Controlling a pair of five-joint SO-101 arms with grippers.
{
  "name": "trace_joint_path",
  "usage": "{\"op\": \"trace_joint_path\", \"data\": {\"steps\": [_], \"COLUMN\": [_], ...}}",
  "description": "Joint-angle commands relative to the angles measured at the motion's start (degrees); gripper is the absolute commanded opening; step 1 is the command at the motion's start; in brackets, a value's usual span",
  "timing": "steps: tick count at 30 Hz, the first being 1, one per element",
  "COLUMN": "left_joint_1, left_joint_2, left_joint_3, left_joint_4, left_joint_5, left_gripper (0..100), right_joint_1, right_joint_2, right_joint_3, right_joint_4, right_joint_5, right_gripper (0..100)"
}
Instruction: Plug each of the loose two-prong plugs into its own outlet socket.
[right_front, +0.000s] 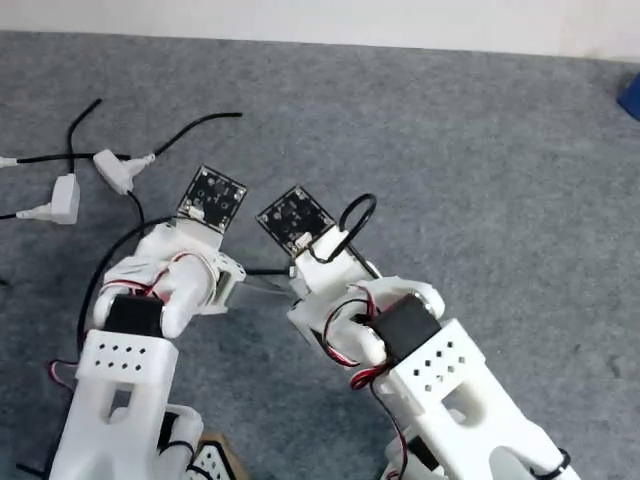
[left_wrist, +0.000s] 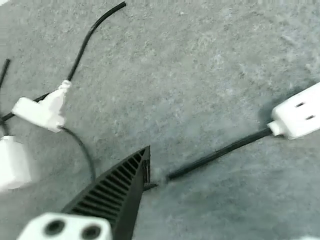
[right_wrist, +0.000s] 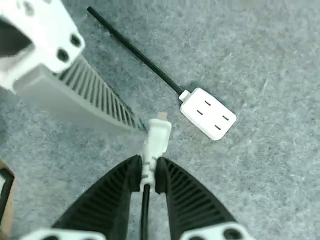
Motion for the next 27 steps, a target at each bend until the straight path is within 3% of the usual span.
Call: {"op": "trace_joint_path", "data": {"steps": [1, 5, 13, 20, 27], "left_joint_1": [-4.7, -8.57, -8.57, -1.98, 1.01], "left_joint_2": [-0.66, -0.66, -0.22, -0.13, -0.13], "left_joint_3": [-0.75, -0.57, -2.86, -3.12, -2.77], "left_joint_4": [-1.58, -3.87, -4.48, -4.13, -4.04], "left_joint_5": [-1.14, -1.14, -1.05, 1.76, 3.69], "left_gripper": [55, 55, 55, 54, 54], "right_joint_1": [3.38, 4.7, 4.26, -1.27, -2.07], "right_joint_2": [-0.57, 4.35, 9.19, 8.84, 8.84], "right_joint_3": [-1.45, -1.71, -4.09, -10.07, -12.79], "right_joint_4": [-0.66, -0.4, -0.4, 4.18, 6.37], "right_joint_5": [1.14, 2.11, 1.93, -0.35, -0.97], "right_gripper": [0.6, 0.6, 0.7, 0.7, 0.7]}}
